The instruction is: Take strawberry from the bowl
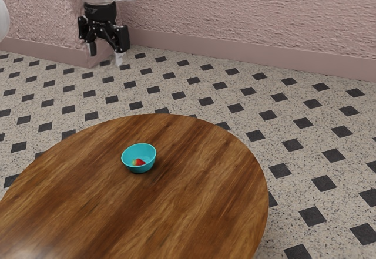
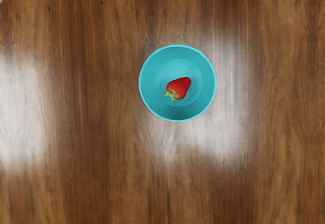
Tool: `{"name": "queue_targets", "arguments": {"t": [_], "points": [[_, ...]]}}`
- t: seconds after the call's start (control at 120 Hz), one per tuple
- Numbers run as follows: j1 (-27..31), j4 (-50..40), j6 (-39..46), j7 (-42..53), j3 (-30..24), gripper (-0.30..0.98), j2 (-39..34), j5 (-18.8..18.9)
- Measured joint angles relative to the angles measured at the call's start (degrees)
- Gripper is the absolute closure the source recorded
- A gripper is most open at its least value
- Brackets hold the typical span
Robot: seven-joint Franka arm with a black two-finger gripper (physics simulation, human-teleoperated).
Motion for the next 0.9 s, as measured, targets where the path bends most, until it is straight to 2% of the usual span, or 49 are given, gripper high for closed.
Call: {"name": "queue_targets", "arguments": {"t": [0.267,0.383,0.5,0.725,0.833,0.9], "points": [[0.1,0.0,8.1,1.3,1.5,0.00,1.1,-2.0],[-0.1,-0.1,13.4,1.6,1.7,0.00,6.6,-2.5],[0.6,-0.1,20.0,2.9,1.8,0.00,15.2,-3.0],[2.8,3.8,28.9,6.8,1.2,0.00,28.7,-6.5],[2.8,3.7,32.2,9.4,-1.7,0.00,30.6,-7.4],[2.8,-1.6,33.4,10.7,-2.3,0.00,28.0,-7.8]]}}
